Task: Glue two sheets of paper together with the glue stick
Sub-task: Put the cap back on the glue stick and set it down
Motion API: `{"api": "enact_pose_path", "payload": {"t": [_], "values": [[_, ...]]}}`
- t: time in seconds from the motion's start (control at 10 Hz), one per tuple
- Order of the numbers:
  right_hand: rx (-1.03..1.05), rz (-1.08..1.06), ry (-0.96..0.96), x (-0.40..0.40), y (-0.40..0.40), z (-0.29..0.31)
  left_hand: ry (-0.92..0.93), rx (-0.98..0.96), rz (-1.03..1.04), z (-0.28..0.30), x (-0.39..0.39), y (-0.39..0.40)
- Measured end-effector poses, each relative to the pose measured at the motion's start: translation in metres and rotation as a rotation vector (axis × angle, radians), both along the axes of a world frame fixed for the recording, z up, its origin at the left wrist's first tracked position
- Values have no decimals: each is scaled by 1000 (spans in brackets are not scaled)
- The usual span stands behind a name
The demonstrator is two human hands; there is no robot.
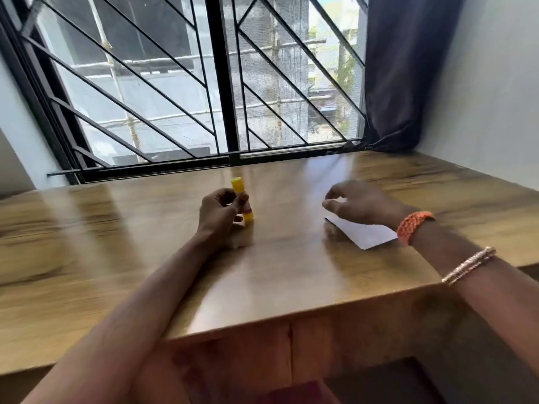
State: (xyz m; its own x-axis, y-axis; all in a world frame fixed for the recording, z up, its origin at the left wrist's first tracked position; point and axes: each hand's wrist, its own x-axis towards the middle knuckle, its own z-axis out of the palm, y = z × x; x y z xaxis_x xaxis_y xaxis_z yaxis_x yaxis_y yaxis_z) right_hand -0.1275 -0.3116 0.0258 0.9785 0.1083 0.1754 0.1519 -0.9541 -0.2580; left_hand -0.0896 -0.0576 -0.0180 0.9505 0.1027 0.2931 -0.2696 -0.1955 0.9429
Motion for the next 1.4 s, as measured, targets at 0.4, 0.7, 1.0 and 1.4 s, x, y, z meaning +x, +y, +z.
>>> {"api": "enact_pose_path", "payload": {"t": [0.4,0.7,1.0,1.4], "values": [[-150,-25,291,-12,-45,-30,-113,259,236,-6,9,3],[-110,-3,224,72,68,-29,-130,360,331,-1,19,17],[-69,-88,183,123,106,-44,-55,403,382,2,57,30],[2,-26,67,121,107,-49,98,312,418,-3,68,29]]}}
